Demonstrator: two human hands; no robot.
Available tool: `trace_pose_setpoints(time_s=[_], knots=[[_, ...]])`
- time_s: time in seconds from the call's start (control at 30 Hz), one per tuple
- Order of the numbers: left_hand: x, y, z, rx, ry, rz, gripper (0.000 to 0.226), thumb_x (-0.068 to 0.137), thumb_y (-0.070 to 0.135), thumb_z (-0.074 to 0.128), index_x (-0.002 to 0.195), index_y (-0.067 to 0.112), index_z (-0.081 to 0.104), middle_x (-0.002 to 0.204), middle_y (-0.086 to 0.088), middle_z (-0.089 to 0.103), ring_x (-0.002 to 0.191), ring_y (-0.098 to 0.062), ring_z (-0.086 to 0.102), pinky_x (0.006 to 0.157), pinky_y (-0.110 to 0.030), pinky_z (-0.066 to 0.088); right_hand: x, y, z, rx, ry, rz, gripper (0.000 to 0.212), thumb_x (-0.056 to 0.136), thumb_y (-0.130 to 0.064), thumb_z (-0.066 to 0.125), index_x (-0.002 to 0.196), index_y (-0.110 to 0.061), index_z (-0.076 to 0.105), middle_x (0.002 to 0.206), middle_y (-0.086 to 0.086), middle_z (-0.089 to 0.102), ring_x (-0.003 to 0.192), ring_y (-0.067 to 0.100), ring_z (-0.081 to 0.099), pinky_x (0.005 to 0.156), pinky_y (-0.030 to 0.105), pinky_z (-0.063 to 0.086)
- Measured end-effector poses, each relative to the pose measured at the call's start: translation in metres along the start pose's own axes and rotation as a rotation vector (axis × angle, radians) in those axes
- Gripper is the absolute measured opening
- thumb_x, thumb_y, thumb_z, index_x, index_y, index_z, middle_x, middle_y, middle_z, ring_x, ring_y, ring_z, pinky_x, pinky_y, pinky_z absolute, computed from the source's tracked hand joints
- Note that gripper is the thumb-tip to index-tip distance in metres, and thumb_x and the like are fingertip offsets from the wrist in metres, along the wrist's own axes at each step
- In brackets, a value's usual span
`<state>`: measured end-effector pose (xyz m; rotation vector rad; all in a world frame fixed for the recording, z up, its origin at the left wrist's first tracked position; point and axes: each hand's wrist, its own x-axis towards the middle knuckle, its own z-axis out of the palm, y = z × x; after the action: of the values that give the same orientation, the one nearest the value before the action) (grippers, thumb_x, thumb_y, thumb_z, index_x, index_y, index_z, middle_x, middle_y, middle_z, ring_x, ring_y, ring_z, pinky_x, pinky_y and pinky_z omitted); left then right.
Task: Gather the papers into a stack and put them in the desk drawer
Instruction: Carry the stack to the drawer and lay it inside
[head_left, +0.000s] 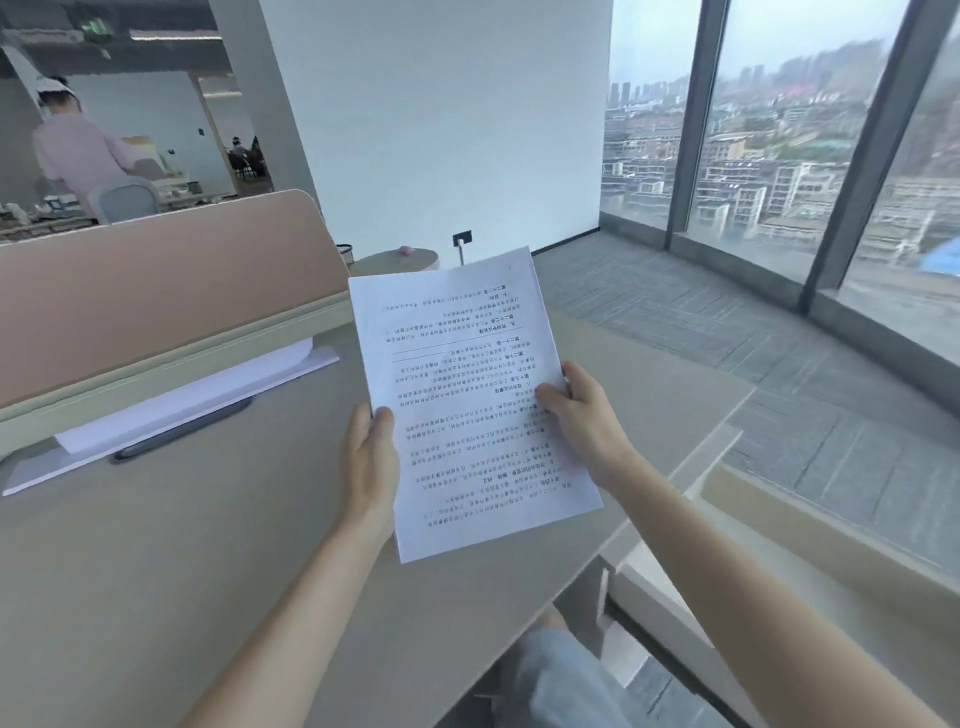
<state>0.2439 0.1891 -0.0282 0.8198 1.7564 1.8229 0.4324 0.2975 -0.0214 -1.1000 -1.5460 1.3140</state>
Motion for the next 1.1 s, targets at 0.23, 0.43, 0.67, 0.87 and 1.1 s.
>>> trace_pose_setpoints(time_s=[0.23,0.43,0.67,0.87,1.1], knots=[[-0.078,-0.001,0.084,-0.07,-0.177,-0.097,0.018,0.098,0.012,0.041,0.081,0.004,0.042,0.075,-0.002,0.053,0.064,-0.017,0.045,0.06,-0.028,0.032,-0.048,0.027,-0.115,-0.007,0.136,0.083,0.038,0.078,-0.012,0.053,0.111,0.008,0.052,0.097,0.025,0.064,0.087,0.038,0.066,0.096,0.067,0.048],[-0.144,-0.003,0.14,-0.036,-0.262,-0.161,0.016,0.097,0.013,0.041,0.083,0.009,0.047,0.082,-0.006,0.057,0.069,-0.02,0.049,0.058,-0.027,0.035,-0.1,0.042,-0.197,-0.032,0.224,0.12,0.027,0.091,0.001,0.049,0.115,-0.002,0.063,0.119,0.026,0.068,0.109,0.044,0.067,0.098,0.059,0.053],[-0.192,-0.012,0.182,0.155,-0.374,-0.131,0.007,0.085,0.005,0.051,0.086,-0.002,0.052,0.079,-0.005,0.061,0.068,-0.024,0.048,0.05,-0.027,0.032,-0.138,0.069,-0.277,-0.047,0.253,0.22,0.034,0.099,0.004,0.045,0.119,-0.016,0.064,0.109,0.008,0.073,0.08,0.019,0.074,0.067,0.032,0.06],[-0.216,-0.037,0.202,0.249,-0.462,-0.094,0.05,0.085,0.006,0.057,0.12,0.039,0.047,0.091,-0.001,0.075,0.088,-0.019,0.071,0.081,-0.043,0.057,-0.146,0.089,-0.313,-0.174,0.253,0.323,0.03,0.098,0.002,0.048,0.116,-0.012,0.067,0.111,0.011,0.074,0.099,0.033,0.073,0.09,0.05,0.059],[-0.226,-0.08,0.212,0.381,-0.555,-0.112,0.026,0.088,0.008,0.058,0.108,0.023,0.067,0.095,-0.001,0.071,0.078,-0.01,0.073,0.084,-0.041,0.059,-0.125,0.118,-0.326,-0.313,0.211,0.399,0.023,0.097,-0.001,0.053,0.115,-0.011,0.064,0.098,0.008,0.071,0.081,0.024,0.07,0.076,0.041,0.061]])
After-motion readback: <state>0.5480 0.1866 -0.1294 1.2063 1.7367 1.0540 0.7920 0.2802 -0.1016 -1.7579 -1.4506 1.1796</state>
